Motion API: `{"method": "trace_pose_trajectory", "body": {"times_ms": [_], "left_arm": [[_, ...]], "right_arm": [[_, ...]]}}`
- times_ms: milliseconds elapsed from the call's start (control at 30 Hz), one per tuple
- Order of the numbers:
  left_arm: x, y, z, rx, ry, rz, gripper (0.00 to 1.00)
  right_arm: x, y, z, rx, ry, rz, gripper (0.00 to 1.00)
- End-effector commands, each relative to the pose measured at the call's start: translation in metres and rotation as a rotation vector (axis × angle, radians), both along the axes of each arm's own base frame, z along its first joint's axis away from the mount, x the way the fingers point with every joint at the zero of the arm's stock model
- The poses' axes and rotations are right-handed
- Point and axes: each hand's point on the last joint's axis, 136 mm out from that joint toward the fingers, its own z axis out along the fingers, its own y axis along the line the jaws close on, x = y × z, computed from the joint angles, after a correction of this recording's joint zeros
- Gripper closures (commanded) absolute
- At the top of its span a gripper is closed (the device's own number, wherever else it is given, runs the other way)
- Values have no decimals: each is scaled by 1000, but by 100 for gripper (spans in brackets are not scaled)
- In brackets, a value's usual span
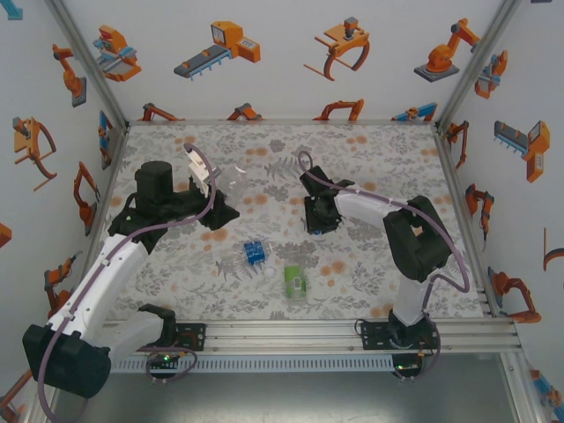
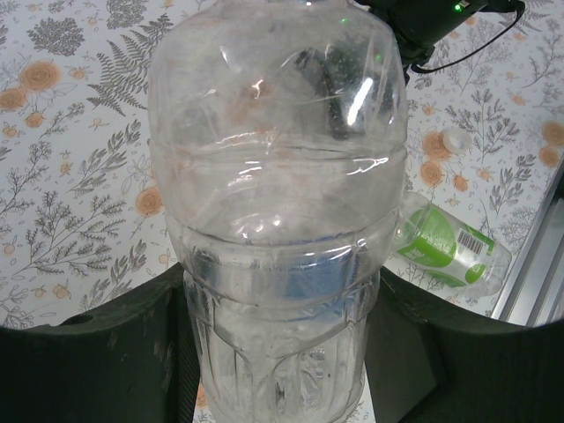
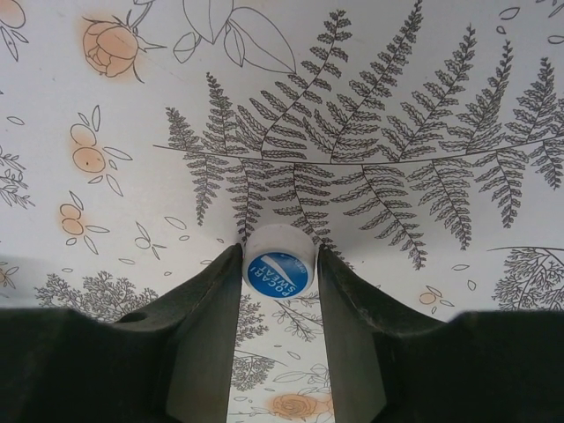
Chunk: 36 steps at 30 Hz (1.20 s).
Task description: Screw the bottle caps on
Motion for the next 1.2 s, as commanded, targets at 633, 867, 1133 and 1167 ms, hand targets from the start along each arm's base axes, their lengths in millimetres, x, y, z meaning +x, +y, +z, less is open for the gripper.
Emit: {"method": "trace_pose_trajectory", "body": {"times_ms": [633,867,1133,1167], "left_arm": [[-2,0,7,-10,-20,-10,94],[-3,0,7,-9,-20,-10,94],[-2,0,6,-8,-15,-11,94],[-2,-1,6,-9,-16,-12,94]], "right_arm": [[8,6,3,-6,-23,17,60],[9,5,4,-17,-32,26,61],[10,7,5,-12,-38,37,61],[10,7,6,-13,-40,40,62]]}}
